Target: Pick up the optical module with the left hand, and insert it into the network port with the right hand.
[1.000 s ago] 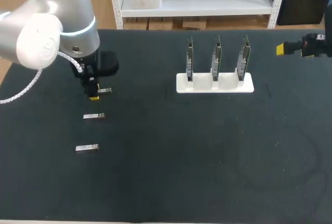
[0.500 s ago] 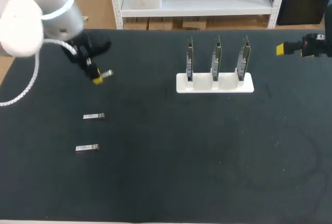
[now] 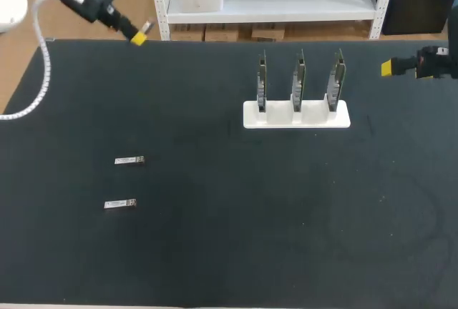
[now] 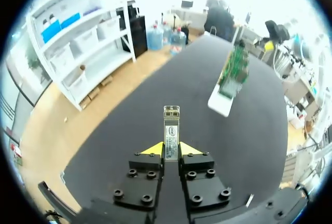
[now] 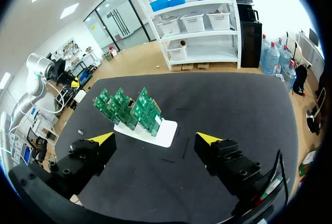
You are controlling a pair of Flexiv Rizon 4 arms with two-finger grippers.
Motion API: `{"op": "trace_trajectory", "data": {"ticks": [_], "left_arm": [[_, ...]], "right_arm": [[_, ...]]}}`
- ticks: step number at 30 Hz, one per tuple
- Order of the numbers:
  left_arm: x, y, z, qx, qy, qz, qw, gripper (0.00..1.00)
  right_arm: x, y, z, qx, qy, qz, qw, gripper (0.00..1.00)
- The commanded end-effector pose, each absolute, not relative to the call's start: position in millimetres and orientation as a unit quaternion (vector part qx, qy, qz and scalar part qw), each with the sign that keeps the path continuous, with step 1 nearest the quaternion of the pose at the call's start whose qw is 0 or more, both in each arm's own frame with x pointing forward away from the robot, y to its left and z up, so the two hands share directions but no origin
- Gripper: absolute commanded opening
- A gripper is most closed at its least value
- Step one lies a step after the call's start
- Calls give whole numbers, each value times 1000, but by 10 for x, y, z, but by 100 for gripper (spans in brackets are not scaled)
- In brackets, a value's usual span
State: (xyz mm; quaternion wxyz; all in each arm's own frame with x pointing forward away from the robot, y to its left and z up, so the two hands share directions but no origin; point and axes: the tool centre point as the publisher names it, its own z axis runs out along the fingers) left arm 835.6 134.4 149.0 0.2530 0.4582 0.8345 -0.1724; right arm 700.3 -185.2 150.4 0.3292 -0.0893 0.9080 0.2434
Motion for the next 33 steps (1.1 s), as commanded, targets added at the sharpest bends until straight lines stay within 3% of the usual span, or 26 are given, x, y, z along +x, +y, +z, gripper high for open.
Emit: {"op": "trace_trajectory", "data": {"ticks": [1,13,33], "left_arm": [[8171,1112,1619,463,769,-208,388,0],[7894,271,2044,547,635,-301,455,0],[7739,-580,2016,586,559,-416,415,0]], "right_arm": [[6997,-1847,1506,-88,908,242,330,100],[6997,-1847,1506,-88,908,242,330,100],[6997,-1847,1506,-88,908,242,330,100]]}}
